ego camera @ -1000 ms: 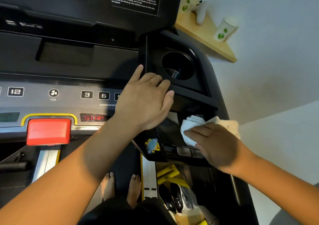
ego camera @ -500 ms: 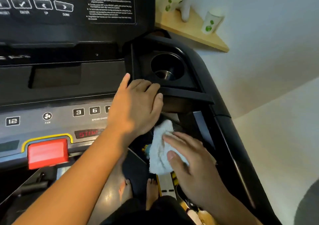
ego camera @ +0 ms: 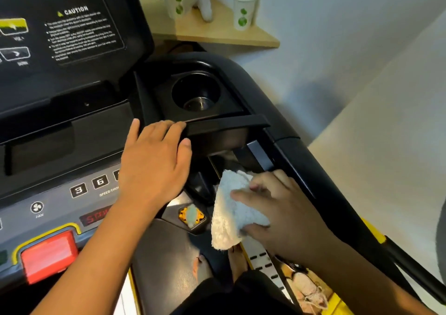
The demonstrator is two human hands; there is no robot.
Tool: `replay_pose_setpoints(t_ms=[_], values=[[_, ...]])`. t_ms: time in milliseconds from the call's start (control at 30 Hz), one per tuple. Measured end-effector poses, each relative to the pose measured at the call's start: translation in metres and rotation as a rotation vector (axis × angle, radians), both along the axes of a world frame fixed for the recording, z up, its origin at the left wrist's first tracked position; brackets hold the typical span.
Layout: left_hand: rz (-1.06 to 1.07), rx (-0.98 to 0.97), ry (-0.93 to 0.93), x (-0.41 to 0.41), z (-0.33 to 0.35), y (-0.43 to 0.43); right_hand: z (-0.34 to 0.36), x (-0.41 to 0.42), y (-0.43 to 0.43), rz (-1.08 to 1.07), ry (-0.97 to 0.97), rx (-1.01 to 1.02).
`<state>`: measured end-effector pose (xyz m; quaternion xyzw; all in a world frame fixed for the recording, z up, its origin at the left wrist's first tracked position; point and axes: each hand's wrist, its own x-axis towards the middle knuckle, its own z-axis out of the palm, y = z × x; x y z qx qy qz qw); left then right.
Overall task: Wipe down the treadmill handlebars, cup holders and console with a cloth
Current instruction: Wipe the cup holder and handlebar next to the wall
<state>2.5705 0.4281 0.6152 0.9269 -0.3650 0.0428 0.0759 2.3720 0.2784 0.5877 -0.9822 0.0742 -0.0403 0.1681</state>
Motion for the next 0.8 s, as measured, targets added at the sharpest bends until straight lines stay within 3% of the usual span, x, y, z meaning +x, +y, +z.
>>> replay_pose_setpoints(t_ms=[133,200,267,333,467,567,667,800], values=[[0.005,-0.010,-0.004,-0.001,0.000,0.000,-0.010,0.013,0.002,-0.020,-0.154,0.250],[0.009,-0.010,-0.005,-0.001,-0.001,0.000,-0.011,0.022,0.006,-0.187,-0.179,0.344],[0.013,-0.009,-0.003,-0.001,-0.001,-0.001,-0.011,0.028,0.013,-0.390,-0.124,0.279],[0.016,-0.015,-0.001,-0.001,-0.001,-0.001,-0.011,0.031,0.023,-0.451,-0.085,0.112],[0.021,-0.031,0.004,-0.001,-0.001,0.000,-0.014,0.023,0.035,-0.195,-0.131,0.112],[0.020,-0.029,0.010,-0.001,-0.001,-0.001,-0.011,0.009,0.032,0.026,-0.040,0.034],[0.023,-0.033,0.013,-0.001,-0.001,-0.001,-0.002,0.004,0.026,0.056,-0.017,-0.140],[0.026,-0.045,0.019,-0.001,-0.001,-0.002,-0.015,0.025,0.032,0.091,0.003,-0.176]])
